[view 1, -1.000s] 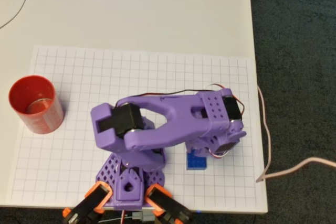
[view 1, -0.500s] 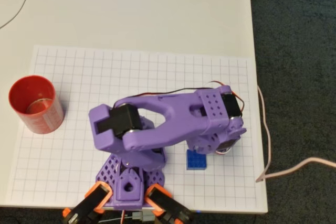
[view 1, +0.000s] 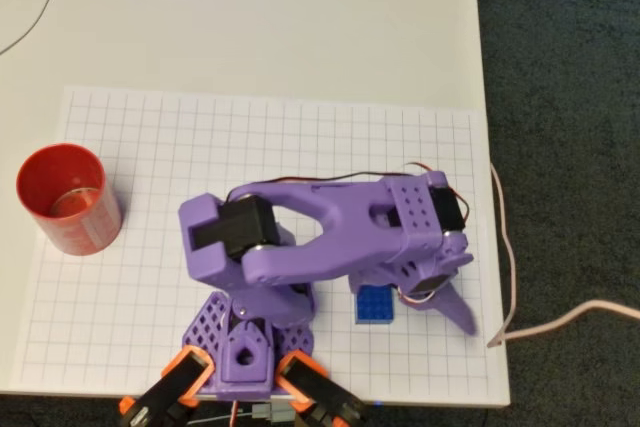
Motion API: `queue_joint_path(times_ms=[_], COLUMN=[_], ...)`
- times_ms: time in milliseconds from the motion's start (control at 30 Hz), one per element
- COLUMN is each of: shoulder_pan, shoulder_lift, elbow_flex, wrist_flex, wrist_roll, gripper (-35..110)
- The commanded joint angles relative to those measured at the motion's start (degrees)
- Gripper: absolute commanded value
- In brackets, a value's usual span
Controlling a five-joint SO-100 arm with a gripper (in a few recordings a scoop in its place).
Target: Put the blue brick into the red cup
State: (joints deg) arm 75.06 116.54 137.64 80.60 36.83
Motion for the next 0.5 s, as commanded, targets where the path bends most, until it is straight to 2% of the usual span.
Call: queue_joint_path(times_ms=[0,200,400,467], shoulder_pan=[-1.9,-5.4,-4.4,-3.8], shoulder_lift=[0.0,-1.8,-5.6,-6.8], elbow_flex=[1.4,4.9,4.7,5.4], wrist_flex=[-0.4,-4.0,-6.0,-7.6], wrist_roll=[1.3,2.0,2.4,2.1], gripper=[74,68,67,61])
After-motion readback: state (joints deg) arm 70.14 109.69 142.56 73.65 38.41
